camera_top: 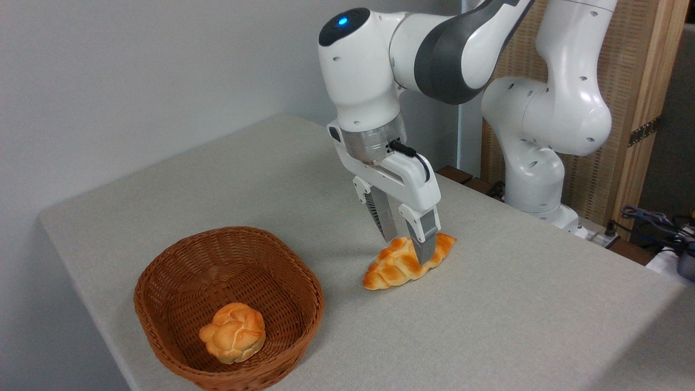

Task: Put bread into the basket
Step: 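Lower the gripper over the braided roll's middle, then close the gripper on the braided roll, then lift the braided roll and carry it over the wicker basket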

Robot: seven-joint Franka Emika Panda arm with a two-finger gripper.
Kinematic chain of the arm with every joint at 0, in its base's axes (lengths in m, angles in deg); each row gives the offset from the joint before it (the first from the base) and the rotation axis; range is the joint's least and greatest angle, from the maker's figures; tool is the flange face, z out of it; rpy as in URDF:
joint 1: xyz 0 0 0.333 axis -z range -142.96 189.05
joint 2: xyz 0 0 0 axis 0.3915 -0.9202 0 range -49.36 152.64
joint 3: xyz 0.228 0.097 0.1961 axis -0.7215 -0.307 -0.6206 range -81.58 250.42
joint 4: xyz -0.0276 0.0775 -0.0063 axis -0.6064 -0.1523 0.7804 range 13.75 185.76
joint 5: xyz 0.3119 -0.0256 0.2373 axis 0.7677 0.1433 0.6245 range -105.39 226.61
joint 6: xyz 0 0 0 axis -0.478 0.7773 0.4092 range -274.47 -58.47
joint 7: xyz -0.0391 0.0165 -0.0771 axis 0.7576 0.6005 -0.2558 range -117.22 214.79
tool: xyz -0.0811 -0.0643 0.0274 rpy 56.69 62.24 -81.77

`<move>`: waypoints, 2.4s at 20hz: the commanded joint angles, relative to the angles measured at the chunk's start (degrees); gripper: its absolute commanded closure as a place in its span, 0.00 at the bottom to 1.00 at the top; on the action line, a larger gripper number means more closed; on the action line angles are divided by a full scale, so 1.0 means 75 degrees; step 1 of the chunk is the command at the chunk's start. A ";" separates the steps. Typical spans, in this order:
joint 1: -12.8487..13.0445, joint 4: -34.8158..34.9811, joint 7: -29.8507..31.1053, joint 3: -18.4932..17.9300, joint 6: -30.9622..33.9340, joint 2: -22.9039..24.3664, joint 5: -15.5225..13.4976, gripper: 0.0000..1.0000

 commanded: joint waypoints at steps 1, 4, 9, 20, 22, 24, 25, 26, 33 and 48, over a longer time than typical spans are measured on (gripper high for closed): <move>-0.0002 0.0258 -0.0113 -0.0038 -0.0138 0.0127 0.0259 0.00; -0.0002 0.0387 -0.0113 -0.0038 -0.0219 0.0115 0.0259 0.00; 0.0010 0.0422 -0.0113 -0.0038 -0.0302 0.0056 0.0259 0.00; 0.0081 0.0704 -0.0652 -0.0026 -0.0677 -0.0049 0.0259 0.61; 0.0080 0.0704 -0.0652 -0.0026 -0.0677 -0.0049 0.0259 0.65; 0.0080 0.0704 -0.0664 -0.0026 -0.0677 -0.0049 0.0259 0.68; 0.0080 0.0704 -0.0664 -0.0026 -0.0677 -0.0049 0.0259 0.70; 0.0080 0.0704 -0.0664 -0.0026 -0.0677 -0.0049 0.0247 0.74; 0.0080 0.0657 -0.0758 -0.0026 -0.0583 -0.0014 0.0247 0.84; 0.0092 -0.2094 -0.0746 -0.0026 0.0648 -0.0669 -0.0794 0.84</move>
